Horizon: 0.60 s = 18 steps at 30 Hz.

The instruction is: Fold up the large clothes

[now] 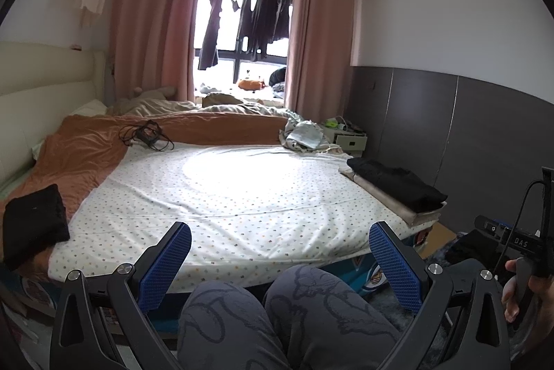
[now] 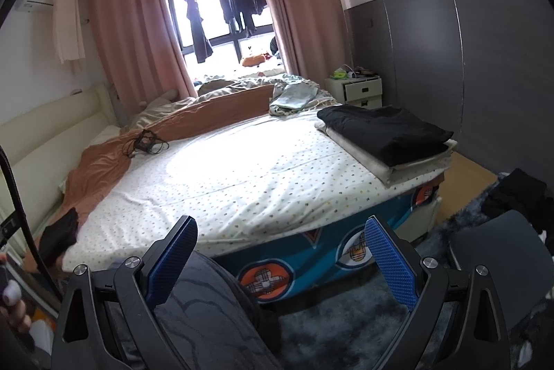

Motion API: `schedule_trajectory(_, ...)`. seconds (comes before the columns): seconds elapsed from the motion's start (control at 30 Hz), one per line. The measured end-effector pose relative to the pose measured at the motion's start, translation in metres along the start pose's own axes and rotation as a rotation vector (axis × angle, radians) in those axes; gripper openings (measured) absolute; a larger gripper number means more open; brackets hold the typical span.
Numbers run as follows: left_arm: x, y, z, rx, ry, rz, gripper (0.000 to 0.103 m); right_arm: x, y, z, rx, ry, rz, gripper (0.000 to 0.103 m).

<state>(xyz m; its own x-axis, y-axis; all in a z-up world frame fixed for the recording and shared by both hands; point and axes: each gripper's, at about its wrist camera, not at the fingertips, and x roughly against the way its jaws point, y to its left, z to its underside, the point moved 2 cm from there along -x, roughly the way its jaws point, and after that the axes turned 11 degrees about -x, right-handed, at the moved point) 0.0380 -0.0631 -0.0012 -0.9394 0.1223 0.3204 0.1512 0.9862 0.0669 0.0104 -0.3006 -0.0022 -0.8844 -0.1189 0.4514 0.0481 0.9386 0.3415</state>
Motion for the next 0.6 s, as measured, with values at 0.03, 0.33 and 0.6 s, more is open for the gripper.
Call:
schedule_trajectory(0.03,0.0004,-0.0007,0.0,-0.003,-0.001,-0.001,0.103,0.0001,0.0005,0.0005,0.004,0.0,0.002,0.098)
schedule_trajectory(0.33,0.0025,-0.0017,0.0004,-0.01,-0.003,-0.003,0.103,-0.0013,-0.0018,0.0017,-0.009,0.007,-0.002,0.098)
schedule_trajectory(0.6,0.0014,-0.0047,0.001,-0.01,0.008,-0.003,0.103,-0.0024,-0.003,0.0064,-0.01,0.023,-0.006,0.098)
